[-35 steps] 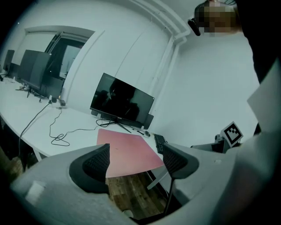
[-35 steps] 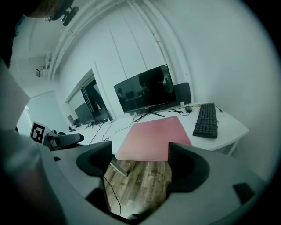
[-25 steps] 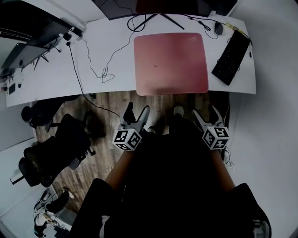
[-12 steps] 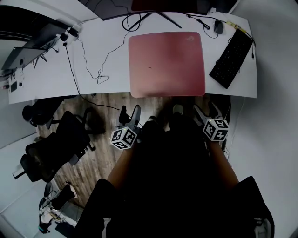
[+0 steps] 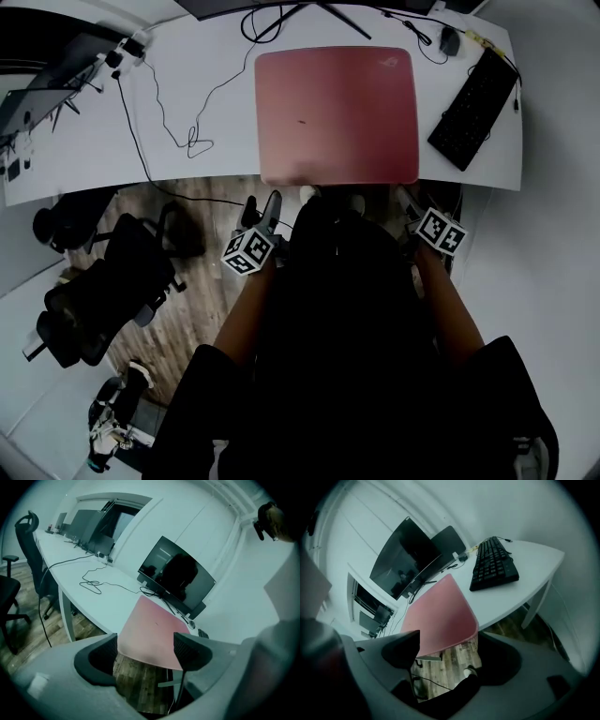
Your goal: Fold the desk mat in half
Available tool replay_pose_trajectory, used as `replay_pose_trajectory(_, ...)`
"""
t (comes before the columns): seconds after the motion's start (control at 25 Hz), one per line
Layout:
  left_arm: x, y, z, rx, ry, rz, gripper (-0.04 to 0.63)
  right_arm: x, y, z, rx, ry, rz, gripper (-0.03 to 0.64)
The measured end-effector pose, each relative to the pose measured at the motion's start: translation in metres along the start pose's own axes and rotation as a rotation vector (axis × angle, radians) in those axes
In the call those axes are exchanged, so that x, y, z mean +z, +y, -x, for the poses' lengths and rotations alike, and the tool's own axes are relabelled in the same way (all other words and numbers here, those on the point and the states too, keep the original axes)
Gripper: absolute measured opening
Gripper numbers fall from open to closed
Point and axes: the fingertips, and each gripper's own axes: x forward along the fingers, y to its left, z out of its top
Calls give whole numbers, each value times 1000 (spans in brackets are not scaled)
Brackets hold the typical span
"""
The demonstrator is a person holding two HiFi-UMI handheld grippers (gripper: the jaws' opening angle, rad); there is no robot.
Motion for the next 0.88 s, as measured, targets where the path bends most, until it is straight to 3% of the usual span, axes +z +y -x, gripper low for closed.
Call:
replay_pose_trajectory(0.2,-9,29,-24,29,14,135,359,-2,-6,-24,-7,1,-110,380)
replay_pose_trajectory(0.48,-23,51,-48,22,73,194,357,-12,-14,-49,-52,11,-192,380)
replay_pose_trajectory(0.68,-34,55,-65,-25,152,236,358,-16,-22,-56,-77,-6,-288,380)
replay_pose_trajectory(0.88,-37,52,-79,-57,180,292,357,-10,-22,-67,-71,3,-293,377)
